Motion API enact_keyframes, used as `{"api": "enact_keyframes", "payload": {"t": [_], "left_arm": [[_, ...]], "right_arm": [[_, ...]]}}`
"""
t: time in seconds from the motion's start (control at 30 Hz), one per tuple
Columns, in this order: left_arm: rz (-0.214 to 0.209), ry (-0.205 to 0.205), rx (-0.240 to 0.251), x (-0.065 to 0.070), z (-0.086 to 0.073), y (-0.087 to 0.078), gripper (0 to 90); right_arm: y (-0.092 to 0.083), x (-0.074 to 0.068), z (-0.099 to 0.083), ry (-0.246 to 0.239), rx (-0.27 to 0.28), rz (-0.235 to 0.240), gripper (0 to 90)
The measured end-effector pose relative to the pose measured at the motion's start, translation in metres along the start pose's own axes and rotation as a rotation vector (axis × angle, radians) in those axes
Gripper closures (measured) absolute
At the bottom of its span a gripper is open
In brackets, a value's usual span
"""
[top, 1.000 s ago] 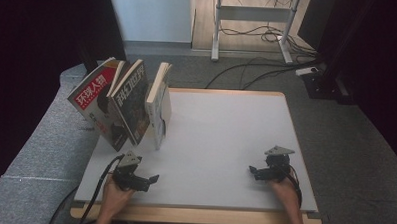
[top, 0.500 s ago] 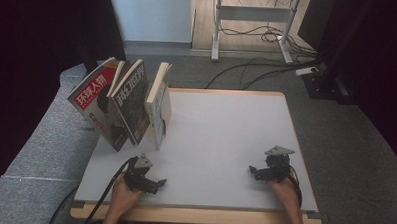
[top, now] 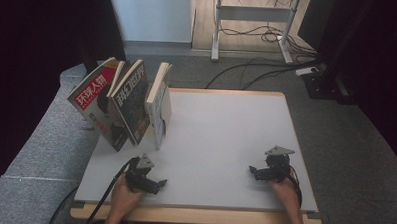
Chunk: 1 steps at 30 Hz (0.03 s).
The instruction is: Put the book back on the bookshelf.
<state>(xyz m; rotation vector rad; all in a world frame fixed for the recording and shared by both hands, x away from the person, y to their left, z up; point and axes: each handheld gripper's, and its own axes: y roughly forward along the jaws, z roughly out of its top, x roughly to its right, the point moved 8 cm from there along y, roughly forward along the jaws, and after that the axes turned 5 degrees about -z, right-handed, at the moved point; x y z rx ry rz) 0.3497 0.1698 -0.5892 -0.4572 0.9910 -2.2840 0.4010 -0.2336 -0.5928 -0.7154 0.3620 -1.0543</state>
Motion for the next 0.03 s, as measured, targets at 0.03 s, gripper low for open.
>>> {"api": "enact_keyframes", "payload": {"t": [0.03], "left_arm": [[0.0, 0.0, 0.0, 0.0001, 0.0, 0.0, 0.0]], "right_arm": [[0.0, -0.0002, 0.0001, 0.001, 0.0, 0.0, 0.0]]}}
